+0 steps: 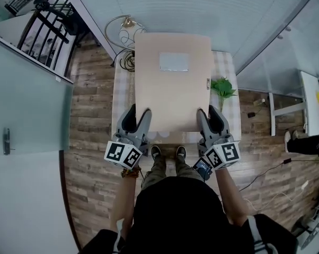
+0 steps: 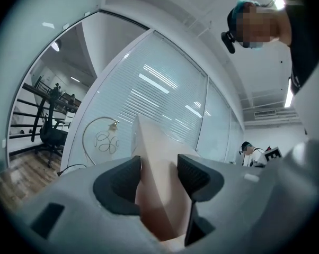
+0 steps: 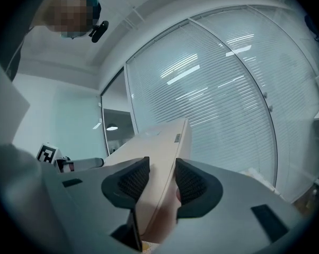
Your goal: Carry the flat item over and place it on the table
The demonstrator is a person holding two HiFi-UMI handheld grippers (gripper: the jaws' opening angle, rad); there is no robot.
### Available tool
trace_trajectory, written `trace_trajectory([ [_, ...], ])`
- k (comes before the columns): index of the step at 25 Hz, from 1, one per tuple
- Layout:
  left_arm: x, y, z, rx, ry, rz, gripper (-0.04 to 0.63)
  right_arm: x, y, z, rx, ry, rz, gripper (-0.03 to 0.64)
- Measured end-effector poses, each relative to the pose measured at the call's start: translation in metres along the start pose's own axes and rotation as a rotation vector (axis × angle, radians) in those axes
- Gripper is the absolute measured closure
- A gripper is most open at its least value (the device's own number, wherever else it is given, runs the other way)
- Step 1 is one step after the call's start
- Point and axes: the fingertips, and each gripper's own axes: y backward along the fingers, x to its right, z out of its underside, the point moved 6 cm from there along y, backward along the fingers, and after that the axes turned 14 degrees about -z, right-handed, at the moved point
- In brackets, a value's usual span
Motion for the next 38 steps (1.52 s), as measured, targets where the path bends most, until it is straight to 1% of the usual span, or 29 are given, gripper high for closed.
trace_trajectory([
  [5, -0.009, 0.007, 0.023, -0.052, 0.024, -0.031, 0.371, 0.001, 0.003, 0.022, -0.049, -0.015, 0.010, 0.477],
  [11, -0.019, 0.020, 0.057, -0.136, 0.060, -0.063, 0.370, 0.000, 0.011, 0.052, -0.118, -0.054, 0.021, 0.477],
  [18, -0.025, 0.024, 0.078, -0.180, 0.088, -0.079, 0.370, 0.000, 0.016, 0.070, -0.157, -0.078, 0.040, 0.477],
  [25, -0.020, 0.005, 0.066, -0.154, 0.061, -0.057, 0.371, 0.013, 0.010, 0.064, -0.144, -0.075, 0.053, 0.477],
  [38, -0.017, -0.046, 0.035, -0.082, 0.036, -0.021, 0.371, 0.043, -0.024, 0.029, -0.072, -0.006, 0.032, 0.477],
])
